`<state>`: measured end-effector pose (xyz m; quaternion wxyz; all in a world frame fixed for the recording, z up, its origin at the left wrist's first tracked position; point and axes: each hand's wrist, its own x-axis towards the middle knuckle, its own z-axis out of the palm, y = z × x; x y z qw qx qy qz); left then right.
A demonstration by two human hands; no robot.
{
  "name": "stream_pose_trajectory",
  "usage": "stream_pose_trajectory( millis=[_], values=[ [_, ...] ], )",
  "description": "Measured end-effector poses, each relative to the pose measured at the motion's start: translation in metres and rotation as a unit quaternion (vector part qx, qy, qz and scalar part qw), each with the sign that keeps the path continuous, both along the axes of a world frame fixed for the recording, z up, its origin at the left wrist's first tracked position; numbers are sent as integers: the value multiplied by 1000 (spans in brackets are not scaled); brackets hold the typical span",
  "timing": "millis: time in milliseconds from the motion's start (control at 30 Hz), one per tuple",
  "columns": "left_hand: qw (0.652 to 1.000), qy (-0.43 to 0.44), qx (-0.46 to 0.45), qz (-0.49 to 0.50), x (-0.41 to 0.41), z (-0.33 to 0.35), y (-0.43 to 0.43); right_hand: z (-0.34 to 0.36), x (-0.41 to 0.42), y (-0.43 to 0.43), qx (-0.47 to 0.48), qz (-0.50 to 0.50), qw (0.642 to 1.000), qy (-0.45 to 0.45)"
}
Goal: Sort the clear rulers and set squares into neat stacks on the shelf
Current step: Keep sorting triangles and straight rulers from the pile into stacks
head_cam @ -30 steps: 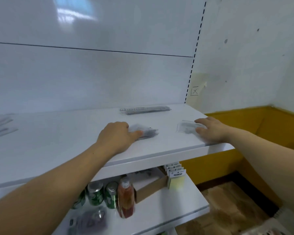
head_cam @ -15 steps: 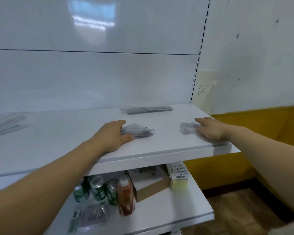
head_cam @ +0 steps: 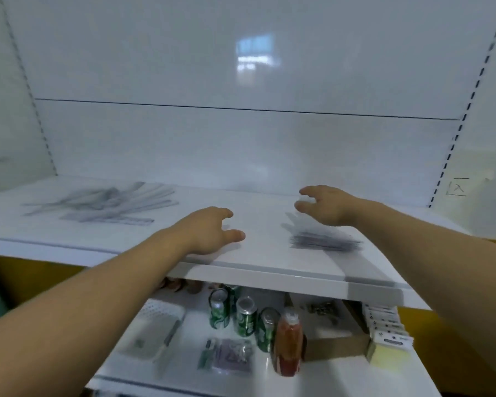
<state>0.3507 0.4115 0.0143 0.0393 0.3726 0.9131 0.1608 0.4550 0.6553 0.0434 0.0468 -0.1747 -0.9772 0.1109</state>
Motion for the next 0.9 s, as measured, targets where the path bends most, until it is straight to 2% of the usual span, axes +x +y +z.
stream_pose_trajectory(
  millis=[333, 500, 667, 900],
  values=[
    [989, 15, -14, 147, -92, -1, -236, -4, -167, -226, -8, 161, 987, -21],
    [978, 7, -8, 209, -133, -2, -323, -18, -227, -310, -4, 201, 979, -34],
    [976, 4, 3, 219, -170, -4, -356, -21, -270, -343, 0, 198, 979, -46],
    [980, 10, 16, 200, -229, -8, -338, -28, -338, -348, -6, 192, 981, -30]
  ],
)
